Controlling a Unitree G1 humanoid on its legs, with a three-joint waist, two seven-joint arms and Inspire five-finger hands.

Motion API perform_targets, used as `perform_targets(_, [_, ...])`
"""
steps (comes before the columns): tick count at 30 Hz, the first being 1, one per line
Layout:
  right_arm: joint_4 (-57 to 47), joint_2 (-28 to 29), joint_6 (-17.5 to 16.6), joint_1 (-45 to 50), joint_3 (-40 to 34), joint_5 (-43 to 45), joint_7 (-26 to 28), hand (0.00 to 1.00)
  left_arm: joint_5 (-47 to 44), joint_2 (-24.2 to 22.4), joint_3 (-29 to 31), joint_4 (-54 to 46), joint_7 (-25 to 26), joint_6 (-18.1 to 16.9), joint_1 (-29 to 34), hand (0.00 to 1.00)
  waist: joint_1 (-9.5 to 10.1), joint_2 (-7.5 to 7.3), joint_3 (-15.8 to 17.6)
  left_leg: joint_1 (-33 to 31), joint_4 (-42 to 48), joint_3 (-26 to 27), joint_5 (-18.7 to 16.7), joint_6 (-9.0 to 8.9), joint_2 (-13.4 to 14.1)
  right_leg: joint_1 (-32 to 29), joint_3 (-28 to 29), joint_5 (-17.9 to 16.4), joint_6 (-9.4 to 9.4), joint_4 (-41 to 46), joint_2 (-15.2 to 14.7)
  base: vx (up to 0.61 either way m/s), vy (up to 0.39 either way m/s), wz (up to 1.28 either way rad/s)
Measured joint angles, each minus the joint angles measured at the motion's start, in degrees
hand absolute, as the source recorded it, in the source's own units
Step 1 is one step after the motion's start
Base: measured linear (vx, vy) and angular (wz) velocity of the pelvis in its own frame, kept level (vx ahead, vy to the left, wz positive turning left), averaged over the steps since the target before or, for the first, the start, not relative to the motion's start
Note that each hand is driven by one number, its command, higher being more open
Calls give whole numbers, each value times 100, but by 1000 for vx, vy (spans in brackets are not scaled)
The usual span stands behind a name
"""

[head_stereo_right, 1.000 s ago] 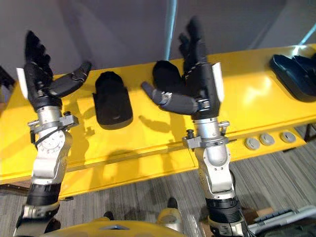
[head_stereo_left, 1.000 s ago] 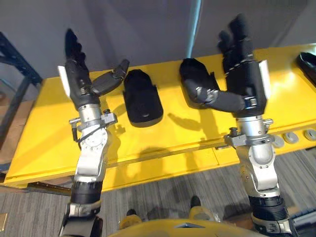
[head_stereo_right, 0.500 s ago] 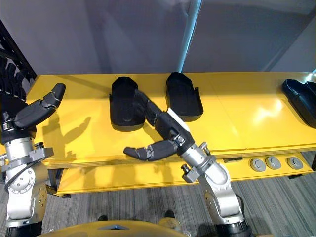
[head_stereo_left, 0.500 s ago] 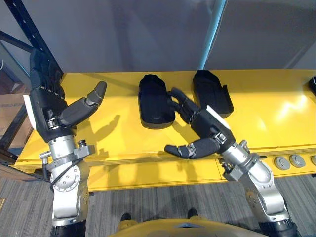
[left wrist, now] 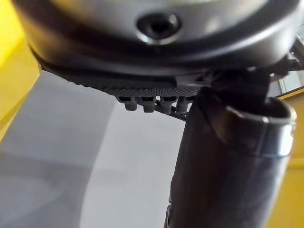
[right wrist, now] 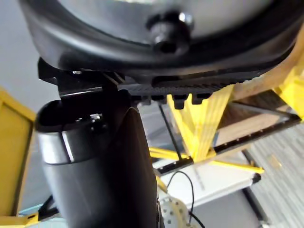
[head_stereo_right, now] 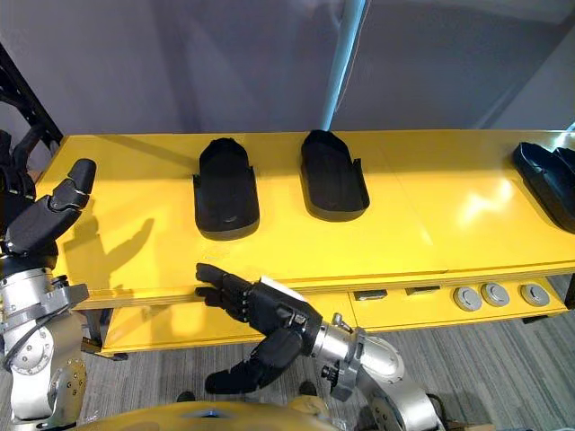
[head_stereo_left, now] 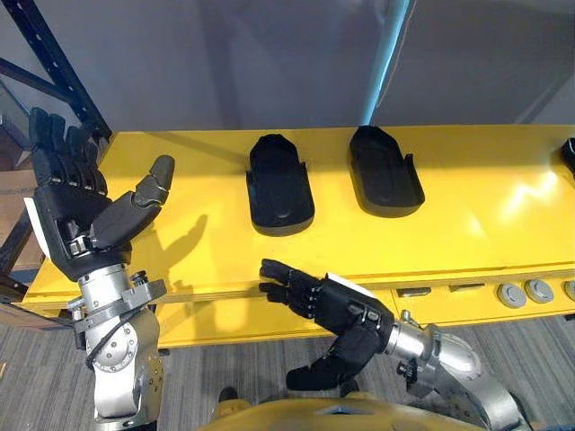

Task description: Walk over and take three plastic housings, then place them on the shelf

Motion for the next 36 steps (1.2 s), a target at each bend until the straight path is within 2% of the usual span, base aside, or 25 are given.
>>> perform_targets(3, [299, 2, -34, -222, 79, -8, -9, 100, 3, 2, -151, 1, 0, -1, -4, 100, 65, 1, 0, -2, -5, -11, 3, 0, -1, 1, -8, 0, -1, 0, 0, 0, 0, 0])
perform_targets(5, [492, 16, -178, -368, 152, -15, -234, 100, 2, 5, -192, 21, 10, 0, -17, 100, 79, 1, 0, -3, -11, -29, 22, -1, -3, 8, -21, 0, -1, 0, 0, 0, 1, 2])
perform_targets(10, [875, 468, -776, -791, -30, -74, -1167, 100, -2, -6, -248, 43, -39, -12, -27, 100, 84, 2, 1, 18, -88, -94, 81, 5, -5, 46, -93, -4, -7, 1, 0, -2, 0, 7])
perform_targets(12, [898, 651, -889, -866, -126, -124, -1365, 100, -2, -11, -248, 43, -103, -18, -27, 100, 87, 2, 1, 14, -109, -121, 105, 3, -7, 51, -127, -6, -10, 1, 0, -10, -1, 8])
perform_targets(21, [1152, 903, -980, -1012, -190, -330, -1635, 100, 0, -196, -244, 43, -188, -17, -32, 100, 215, 2, 0, 32, -150, -208, 146, 2, -8, 110, -206, -25, -33, 4, 0, -8, -1, 4])
perform_targets(36, [1607, 994, -982, -1228, -178, -360, -1740, 100, 0, -237, -234, 43, -286, -17, -32, 100, 244, -2, -3, -2, -152, -317, 195, 2, -5, 142, -307, -26, -37, 7, -1, -2, -1, 3])
